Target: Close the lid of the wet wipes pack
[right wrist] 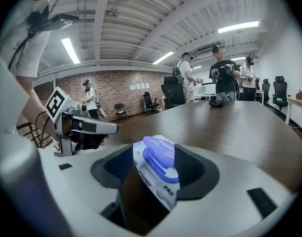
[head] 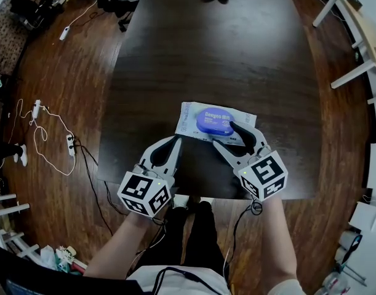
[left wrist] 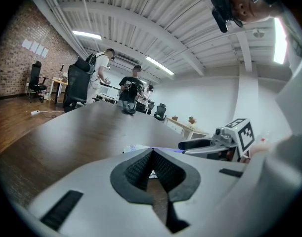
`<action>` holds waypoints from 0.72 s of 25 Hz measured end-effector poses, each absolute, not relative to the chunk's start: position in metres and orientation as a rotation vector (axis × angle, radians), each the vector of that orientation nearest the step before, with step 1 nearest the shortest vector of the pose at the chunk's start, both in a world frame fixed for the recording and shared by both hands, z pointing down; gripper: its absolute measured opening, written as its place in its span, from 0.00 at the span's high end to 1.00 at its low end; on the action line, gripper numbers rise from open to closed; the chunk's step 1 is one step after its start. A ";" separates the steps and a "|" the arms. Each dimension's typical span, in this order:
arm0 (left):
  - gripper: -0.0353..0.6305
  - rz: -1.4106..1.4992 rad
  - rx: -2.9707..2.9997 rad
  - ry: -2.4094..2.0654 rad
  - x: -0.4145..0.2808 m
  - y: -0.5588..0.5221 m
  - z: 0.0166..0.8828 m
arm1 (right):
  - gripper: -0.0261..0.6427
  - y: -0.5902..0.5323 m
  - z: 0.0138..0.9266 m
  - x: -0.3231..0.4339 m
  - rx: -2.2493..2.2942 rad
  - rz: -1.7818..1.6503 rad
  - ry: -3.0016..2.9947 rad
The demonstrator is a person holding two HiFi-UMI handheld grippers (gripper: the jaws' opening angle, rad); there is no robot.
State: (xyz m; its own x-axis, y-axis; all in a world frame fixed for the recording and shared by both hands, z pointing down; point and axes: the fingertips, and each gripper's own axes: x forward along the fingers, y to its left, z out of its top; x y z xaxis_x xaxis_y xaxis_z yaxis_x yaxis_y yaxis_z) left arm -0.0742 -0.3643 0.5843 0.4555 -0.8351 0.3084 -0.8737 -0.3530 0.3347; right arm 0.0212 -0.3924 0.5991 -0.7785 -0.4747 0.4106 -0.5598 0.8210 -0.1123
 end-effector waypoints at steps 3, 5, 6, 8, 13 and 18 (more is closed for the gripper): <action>0.95 0.111 2.251 -1.435 -0.078 -0.362 0.584 | 0.59 -0.391 0.602 0.016 0.765 0.324 -2.627; 0.95 0.109 2.247 -1.439 -0.079 -0.361 0.584 | 0.59 -0.390 0.605 0.014 0.752 0.318 -2.613; 0.95 0.108 2.245 -1.440 -0.079 -0.361 0.584 | 0.59 -0.389 0.608 0.012 0.744 0.309 -2.601; 0.95 0.106 2.242 -1.442 -0.082 -0.360 0.585 | 0.59 -0.387 0.613 0.009 0.723 0.282 -2.569; 0.95 0.098 2.245 -1.446 -0.086 -0.360 0.580 | 0.59 -0.385 0.622 0.000 0.670 0.233 -2.501; 0.95 0.095 2.249 -1.446 -0.089 -0.363 0.579 | 0.59 -0.385 0.633 -0.010 0.617 0.211 -2.441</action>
